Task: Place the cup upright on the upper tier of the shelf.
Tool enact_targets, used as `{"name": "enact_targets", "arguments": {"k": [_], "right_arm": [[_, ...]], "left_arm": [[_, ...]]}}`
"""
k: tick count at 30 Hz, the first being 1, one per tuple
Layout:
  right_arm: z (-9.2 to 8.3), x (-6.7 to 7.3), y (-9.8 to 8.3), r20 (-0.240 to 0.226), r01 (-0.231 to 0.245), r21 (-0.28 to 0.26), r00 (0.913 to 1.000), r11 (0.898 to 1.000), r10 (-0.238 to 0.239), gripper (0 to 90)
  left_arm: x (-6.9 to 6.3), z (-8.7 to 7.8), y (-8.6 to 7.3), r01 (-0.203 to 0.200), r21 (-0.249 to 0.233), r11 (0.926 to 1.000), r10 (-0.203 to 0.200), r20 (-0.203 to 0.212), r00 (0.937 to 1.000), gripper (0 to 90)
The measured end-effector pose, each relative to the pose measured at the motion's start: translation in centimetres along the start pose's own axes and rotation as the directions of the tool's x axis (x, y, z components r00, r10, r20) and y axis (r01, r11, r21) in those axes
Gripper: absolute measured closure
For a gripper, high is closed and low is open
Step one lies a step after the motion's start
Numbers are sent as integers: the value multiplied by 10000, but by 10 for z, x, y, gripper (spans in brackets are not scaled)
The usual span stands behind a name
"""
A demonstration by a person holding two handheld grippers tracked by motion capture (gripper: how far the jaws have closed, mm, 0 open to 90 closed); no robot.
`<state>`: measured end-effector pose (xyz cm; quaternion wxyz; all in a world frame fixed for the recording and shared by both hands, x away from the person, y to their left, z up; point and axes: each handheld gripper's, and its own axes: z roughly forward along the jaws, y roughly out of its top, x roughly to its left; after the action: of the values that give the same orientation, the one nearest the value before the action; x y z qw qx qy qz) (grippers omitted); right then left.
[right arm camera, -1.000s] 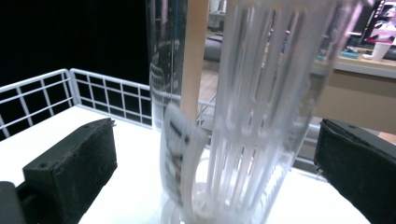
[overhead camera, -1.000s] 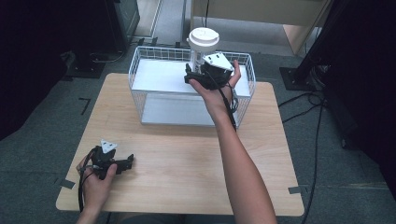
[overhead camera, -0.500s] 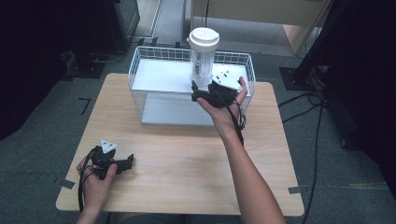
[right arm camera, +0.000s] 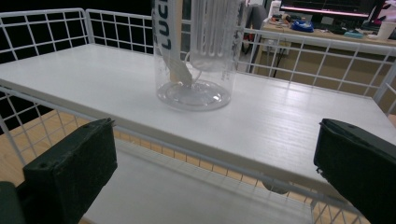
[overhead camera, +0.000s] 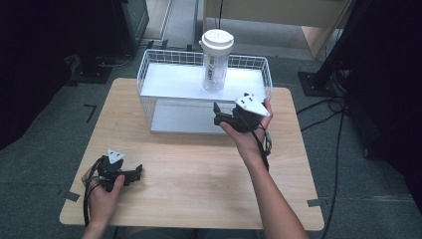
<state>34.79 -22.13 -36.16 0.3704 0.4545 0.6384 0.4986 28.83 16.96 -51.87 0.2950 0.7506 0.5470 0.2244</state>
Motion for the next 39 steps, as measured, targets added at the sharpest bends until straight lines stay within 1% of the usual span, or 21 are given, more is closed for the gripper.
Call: {"name": "enact_targets", "arguments": {"k": [1,2,5,9,11,12,14,16,17,19,20,22,24,25,26,29,30,33,34,35,39], "right_arm": [[0,0,0,0,0,0,10000,10000,0,0],[-5,-1,-5,11,-11,-9,10000,10000,11,0],[-12,-2,-13,11,61,34,10000,10000,-61,0],[-18,-4,-21,55,135,85,9999,9999,-135,0],[-23,-6,-31,70,63,168,10000,9998,-64,0],[-23,-6,-31,70,63,168,10000,9998,-64,0],[-30,-9,-40,181,106,179,9998,9998,-109,0],[-32,-10,-43,172,96,203,9998,9997,-100,0],[-37,-13,-49,269,192,228,9994,9996,-199,0],[-39,-14,-52,272,137,241,9995,9996,-144,0],[-44,-18,-59,334,83,259,9994,9996,-92,0],[-49,-21,-66,402,-41,375,9992,9993,26,0],[-52,-25,-73,503,-67,490,9987,9988,42,0],[-52,-25,-73,503,-67,490,9987,9988,42,0],[-56,-30,-79,610,-103,585,9981,9982,67,0],[-62,-38,-87,765,-279,654,9968,9975,229,0],[-62,-38,-87,765,-279,654,9968,9975,229,0],[-70,-47,-97,962,-354,776,9950,9964,279,0],[-70,-47,-97,962,-354,776,9950,9964,279,0],[-73,-51,-102,1078,-440,853,9936,9954,347,0],[-80,-58,-111,1230,-535,981,9916,9937,412,0]], "left_arm": [[0,0,0,0,0,10000,0,0,10000,24],[0,0,0,-2,10,10000,2,-4,10000,24],[0,0,0,43,-27,10000,-43,-6,10000,24],[0,0,0,40,-24,10000,-40,-5,10000,24],[0,0,0,47,-36,10000,-47,-6,10000,24],[0,0,0,43,-28,10000,-43,-3,10000,24],[0,0,0,43,-26,10000,-43,-3,10000,24],[0,0,0,57,-25,10000,-57,3,10000,25],[0,0,0,43,-25,10000,-43,-3,10000,24],[0,0,0,45,-38,10000,-45,-8,10000,24],[0,0,0,61,-37,10000,-61,1,10000,24],[0,0,0,14,4,10000,-14,1,10000,24],[0,0,0,35,-17,10000,-35,4,10000,24],[0,0,0,37,-6,10000,-37,6,10000,24],[0,0,0,35,-13,10000,-35,5,10000,25],[0,0,0,1,17,10000,-1,6,10000,24],[0,0,0,1,17,10000,-1,6,10000,25],[0,0,0,-1,19,10000,1,5,10000,24],[0,0,0,-1,19,10000,1,5,10000,24],[0,0,0,0,22,10000,0,6,10000,24],[0,0,0,-2,24,10000,2,7,10000,24]]}}
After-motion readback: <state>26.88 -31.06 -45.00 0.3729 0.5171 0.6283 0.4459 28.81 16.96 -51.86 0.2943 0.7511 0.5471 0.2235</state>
